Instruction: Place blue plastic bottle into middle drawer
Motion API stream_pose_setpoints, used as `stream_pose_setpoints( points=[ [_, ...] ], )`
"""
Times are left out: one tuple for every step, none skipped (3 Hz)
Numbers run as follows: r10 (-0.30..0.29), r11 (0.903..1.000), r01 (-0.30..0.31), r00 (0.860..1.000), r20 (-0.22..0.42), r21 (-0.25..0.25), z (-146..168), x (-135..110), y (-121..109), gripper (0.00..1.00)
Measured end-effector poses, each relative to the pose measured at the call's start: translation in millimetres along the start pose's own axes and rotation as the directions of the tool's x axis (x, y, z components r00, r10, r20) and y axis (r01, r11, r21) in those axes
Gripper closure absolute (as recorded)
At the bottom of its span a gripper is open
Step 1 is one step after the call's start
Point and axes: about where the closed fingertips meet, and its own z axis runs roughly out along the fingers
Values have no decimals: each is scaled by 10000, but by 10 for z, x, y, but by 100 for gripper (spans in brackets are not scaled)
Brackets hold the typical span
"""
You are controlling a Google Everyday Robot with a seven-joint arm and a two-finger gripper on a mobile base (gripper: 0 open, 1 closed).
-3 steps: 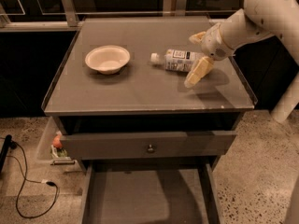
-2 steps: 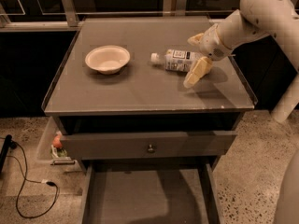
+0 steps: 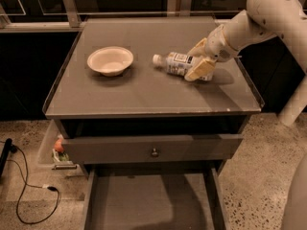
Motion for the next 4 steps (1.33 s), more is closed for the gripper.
stream_pose_setpoints(
  points=[
    [0,10000,0,10000,0,-1,0,0,0,65],
    [0,10000,0,10000,0,-1,1,0,0,88],
    [-1,10000,1,10000,1,-1,1,0,1,100],
    [-187,9997,184,9997,176,173,-109,-14,151,100]
  ],
)
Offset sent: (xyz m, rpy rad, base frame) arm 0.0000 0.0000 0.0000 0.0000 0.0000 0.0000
